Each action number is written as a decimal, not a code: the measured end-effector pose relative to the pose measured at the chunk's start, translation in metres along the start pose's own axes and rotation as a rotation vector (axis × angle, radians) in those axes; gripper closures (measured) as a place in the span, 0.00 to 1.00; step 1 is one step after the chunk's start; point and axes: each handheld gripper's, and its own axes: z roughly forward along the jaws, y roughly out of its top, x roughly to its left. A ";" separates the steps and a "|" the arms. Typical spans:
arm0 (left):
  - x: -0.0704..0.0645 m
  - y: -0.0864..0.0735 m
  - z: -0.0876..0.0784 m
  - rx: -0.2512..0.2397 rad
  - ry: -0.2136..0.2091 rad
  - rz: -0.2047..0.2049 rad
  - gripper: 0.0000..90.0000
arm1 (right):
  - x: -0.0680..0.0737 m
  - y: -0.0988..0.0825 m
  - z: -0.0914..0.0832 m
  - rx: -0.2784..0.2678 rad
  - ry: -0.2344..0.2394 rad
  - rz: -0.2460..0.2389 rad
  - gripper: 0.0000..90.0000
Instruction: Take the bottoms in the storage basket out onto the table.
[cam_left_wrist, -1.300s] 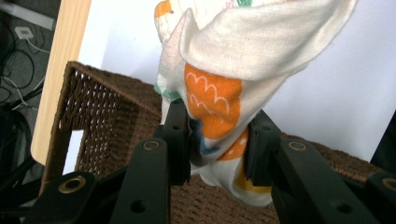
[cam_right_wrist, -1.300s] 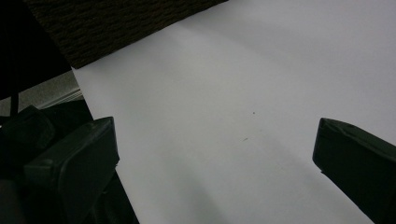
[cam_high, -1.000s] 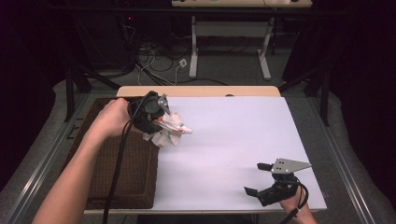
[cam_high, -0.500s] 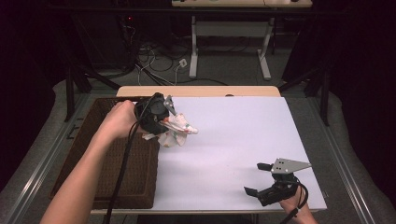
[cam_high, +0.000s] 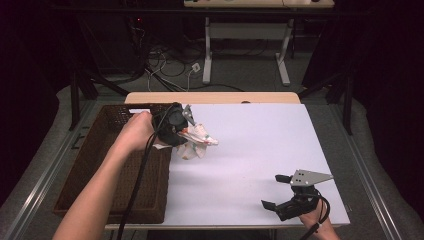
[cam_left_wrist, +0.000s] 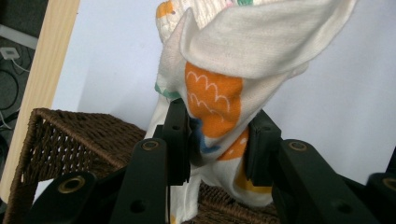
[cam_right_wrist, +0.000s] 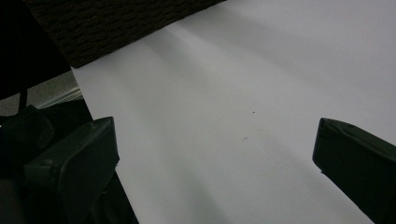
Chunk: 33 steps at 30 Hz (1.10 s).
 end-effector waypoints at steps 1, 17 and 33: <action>0.000 0.001 0.001 0.004 0.000 0.002 0.75 | 0.000 0.000 0.000 -0.002 0.002 0.006 0.00; -0.004 0.007 0.018 -0.028 -0.018 -0.002 0.75 | 0.000 0.000 0.001 0.000 0.006 0.004 0.00; -0.010 0.009 0.035 -0.076 -0.032 -0.031 0.75 | 0.000 0.000 0.001 -0.008 0.002 0.005 0.00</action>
